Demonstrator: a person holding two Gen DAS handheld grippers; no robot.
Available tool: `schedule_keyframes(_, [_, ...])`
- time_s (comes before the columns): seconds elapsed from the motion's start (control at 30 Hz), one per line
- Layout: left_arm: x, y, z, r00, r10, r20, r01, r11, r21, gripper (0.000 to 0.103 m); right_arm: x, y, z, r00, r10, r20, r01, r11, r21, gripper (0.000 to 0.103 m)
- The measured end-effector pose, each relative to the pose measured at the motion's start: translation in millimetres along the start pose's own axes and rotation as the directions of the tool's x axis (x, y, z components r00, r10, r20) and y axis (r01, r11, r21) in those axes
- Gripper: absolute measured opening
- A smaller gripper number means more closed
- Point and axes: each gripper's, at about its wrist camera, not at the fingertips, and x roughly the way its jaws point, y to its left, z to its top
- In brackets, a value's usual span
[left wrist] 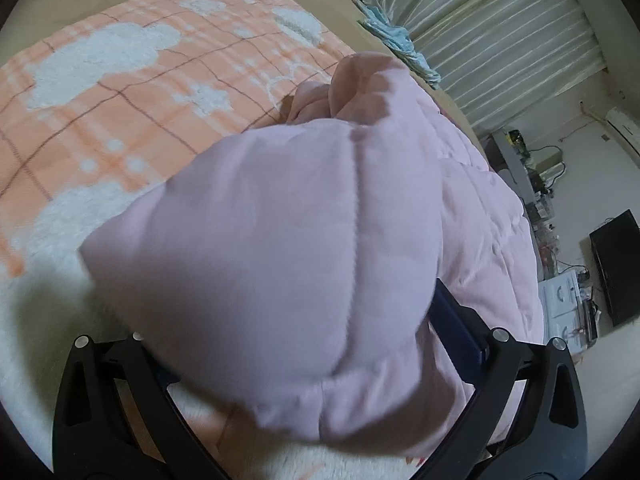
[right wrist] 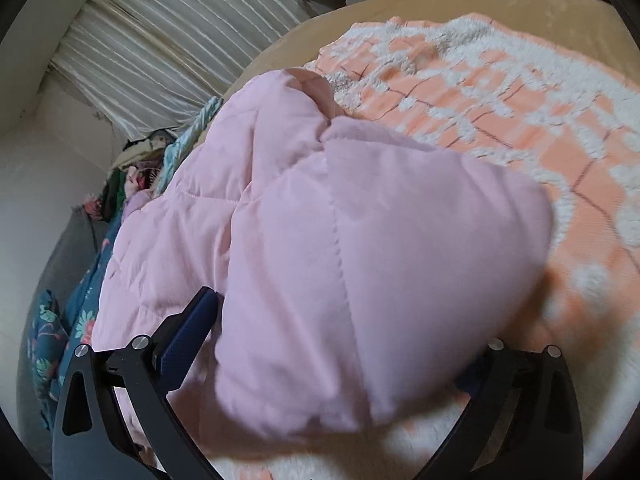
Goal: Fold large clothes
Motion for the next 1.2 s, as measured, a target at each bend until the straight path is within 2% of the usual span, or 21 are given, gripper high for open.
schedule_keyframes(0.13, [7,-1,4,1.0,-0.005,0.018,0.005,1.0,0.008,0.095,8,-2,5,0.999,0.052,-0.013,-0.052,0.999,0.015,0.095])
schedule_keyframes(0.2, [8,-5,4,1.0,0.001,0.023,-0.001,1.0,0.023,0.095,9,2,6,0.997,0.075,-0.024,-0.075,0.997,-0.007,0.077])
schedule_keyframes(0.27, [5,-9,3,0.999,0.012,0.033,-0.013,0.999,0.045,0.092,10,7,8,0.996,0.079,-0.027,-0.08,0.996,-0.041,0.069])
schedule_keyframes(0.37, [-3,-18,0,0.997,0.027,0.067,-0.034,0.994,0.1,0.079,6,18,6,0.997,0.068,-0.019,-0.07,0.992,-0.106,0.057])
schedule_keyframes(0.43, [-7,-24,-1,0.996,0.025,0.081,-0.036,0.99,0.134,0.06,-1,28,5,0.998,0.056,0.003,-0.055,0.984,-0.17,0.048])
schedule_keyframes(0.5, [-13,-33,-3,0.994,0.027,0.104,-0.046,0.982,0.185,0.046,-4,42,3,0.999,0.031,0.021,-0.025,0.972,-0.235,0.041])
schedule_keyframes(0.53, [-16,-38,-4,0.993,0.033,0.111,-0.056,0.976,0.211,0.04,-6,49,2,1.0,0.014,0.026,-0.007,0.963,-0.268,0.04])
schedule_keyframes(0.6, [-21,-49,-4,0.991,0.042,0.126,-0.073,0.963,0.26,0.033,-9,58,2,0.999,-0.01,0.033,0.02,0.949,-0.314,0.035])
schedule_keyframes(0.7, [-32,-65,-4,0.986,0.051,0.158,-0.102,0.936,0.337,0.028,-15,76,0,0.997,-0.039,0.059,0.059,0.915,-0.399,0.031])
schedule_keyframes(0.93, [-74,-93,-9,0.976,0.047,0.211,-0.138,0.888,0.44,0.025,-51,122,-18,0.989,-0.072,0.13,0.136,0.794,-0.592,0.027])
schedule_keyframes(1.03, [-98,-99,-18,0.974,0.04,0.222,-0.144,0.866,0.478,0.024,-72,129,-27,0.988,-0.059,0.142,0.136,0.77,-0.623,0.026])
schedule_keyframes(1.2, [-130,-93,-34,0.974,0.033,0.222,-0.144,0.851,0.505,0.025,-110,130,-49,0.987,-0.025,0.156,0.123,0.741,-0.66,0.026])
